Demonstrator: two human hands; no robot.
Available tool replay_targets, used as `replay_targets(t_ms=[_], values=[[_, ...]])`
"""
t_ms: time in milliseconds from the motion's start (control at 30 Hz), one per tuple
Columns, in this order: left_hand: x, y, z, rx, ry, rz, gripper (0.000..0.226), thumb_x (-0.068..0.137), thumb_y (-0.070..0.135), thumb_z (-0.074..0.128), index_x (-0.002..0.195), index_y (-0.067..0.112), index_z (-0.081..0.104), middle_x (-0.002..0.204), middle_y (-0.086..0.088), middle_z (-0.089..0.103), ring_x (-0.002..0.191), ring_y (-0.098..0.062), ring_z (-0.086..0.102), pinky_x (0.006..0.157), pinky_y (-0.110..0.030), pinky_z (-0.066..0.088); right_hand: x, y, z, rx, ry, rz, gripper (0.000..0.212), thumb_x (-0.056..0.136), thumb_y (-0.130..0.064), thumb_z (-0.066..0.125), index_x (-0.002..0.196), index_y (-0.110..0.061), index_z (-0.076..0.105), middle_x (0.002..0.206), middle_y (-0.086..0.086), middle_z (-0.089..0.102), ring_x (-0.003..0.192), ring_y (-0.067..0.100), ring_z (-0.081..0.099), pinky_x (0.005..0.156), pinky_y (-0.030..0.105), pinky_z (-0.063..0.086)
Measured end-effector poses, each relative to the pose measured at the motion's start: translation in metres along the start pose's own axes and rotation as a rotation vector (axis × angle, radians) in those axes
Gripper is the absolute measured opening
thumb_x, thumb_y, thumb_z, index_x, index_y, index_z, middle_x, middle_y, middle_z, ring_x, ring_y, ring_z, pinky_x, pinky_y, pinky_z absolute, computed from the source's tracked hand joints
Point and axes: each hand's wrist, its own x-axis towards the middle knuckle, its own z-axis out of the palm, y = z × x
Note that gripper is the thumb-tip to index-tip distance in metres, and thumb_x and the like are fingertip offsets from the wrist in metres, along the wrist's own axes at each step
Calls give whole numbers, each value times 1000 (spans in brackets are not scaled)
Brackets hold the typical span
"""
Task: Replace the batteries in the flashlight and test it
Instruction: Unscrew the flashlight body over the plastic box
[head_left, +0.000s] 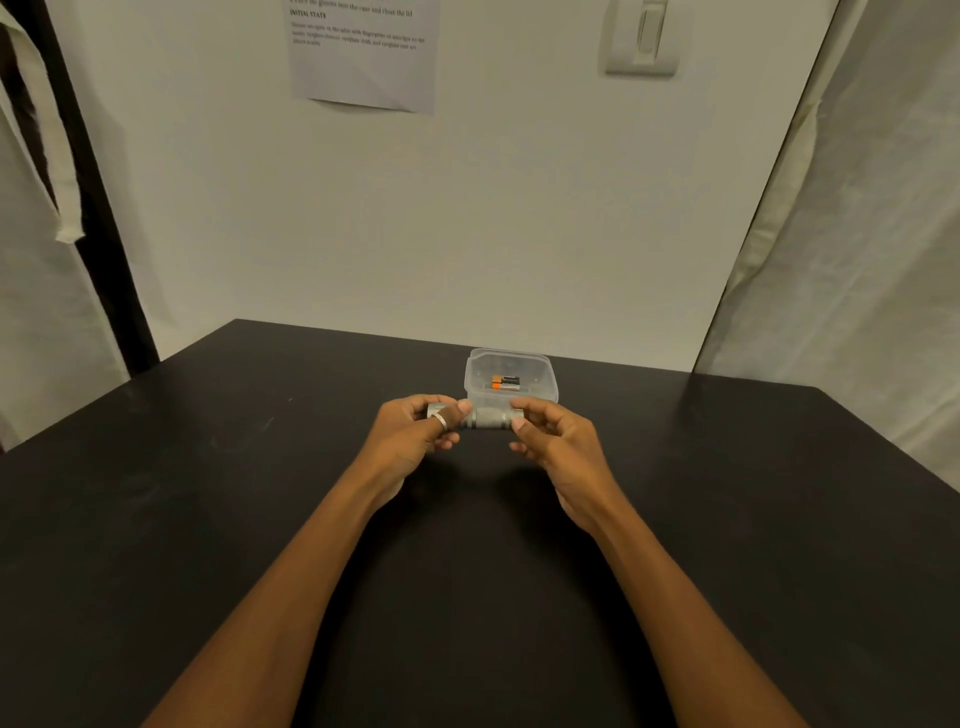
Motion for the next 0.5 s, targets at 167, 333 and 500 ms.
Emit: replay_targets(t_ms=[167,333,500], values=[[-2,2,1,-1,6,1,29,88,30,77,106,8,74,93,-9,75,73,-12,66,73,-27,58,3,1,4,-4,56,84,22,101,-24,63,114,-9,71,98,8,74,85,16,71,74,28,60],[-2,2,1,6,5,4,28,87,31,78,105,9,74,92,-7,75,74,-14,66,76,-29,57,5,5,6,-87,106,106,29,102,-31,61,105,-4,72,83,9,70,69,12,65,65,24,55],[-1,1,-1,1,13,-7,31,87,33,78,107,10,73,99,-10,75,77,-15,67,84,-35,58,1,2,1,-36,15,56,18,101,-17,62,117,-12,69,112,9,72,96,17,68,75,27,58]])
